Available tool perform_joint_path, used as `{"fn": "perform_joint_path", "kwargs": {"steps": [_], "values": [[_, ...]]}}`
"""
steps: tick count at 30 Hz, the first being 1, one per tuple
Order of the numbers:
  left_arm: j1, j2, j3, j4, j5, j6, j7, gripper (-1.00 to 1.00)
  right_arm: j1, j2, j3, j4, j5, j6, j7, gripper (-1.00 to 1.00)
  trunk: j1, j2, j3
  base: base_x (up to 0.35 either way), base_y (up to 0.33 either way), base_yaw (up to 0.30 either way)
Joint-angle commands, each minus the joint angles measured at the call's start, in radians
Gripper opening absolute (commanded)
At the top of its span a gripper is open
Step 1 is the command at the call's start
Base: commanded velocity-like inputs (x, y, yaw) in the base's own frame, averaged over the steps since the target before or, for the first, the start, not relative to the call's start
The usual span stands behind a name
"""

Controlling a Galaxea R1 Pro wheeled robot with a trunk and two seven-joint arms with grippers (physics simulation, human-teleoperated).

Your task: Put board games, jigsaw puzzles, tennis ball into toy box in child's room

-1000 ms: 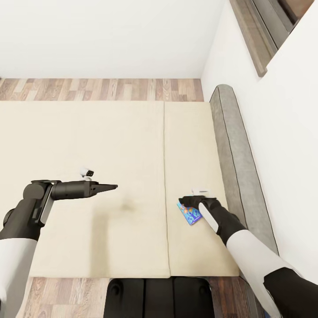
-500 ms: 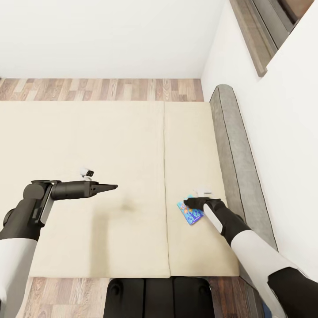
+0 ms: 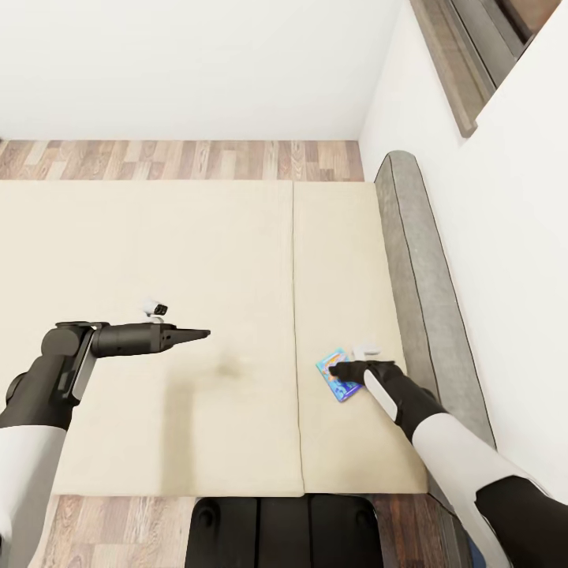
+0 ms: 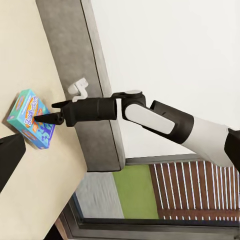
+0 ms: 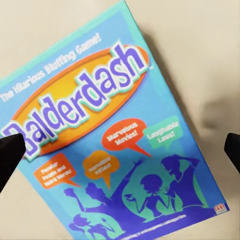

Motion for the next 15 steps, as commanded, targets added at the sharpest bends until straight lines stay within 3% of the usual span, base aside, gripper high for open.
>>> {"fn": "perform_joint_path", "kwargs": {"steps": [1,15], "values": [[0.0,0.0,0.0,0.0,0.0,0.011,-0.004,1.0,0.0,0.0,0.006,-0.001,-0.005,0.006,-0.003,1.0,0.001,-0.002,-0.001,0.0,0.0,0.0],[0.0,0.0,0.0,0.0,0.0,0.011,-0.004,1.0,0.001,0.005,0.008,0.003,-0.004,0.012,0.0,1.0,0.001,-0.002,-0.001,0.0,0.0,0.0]]}}
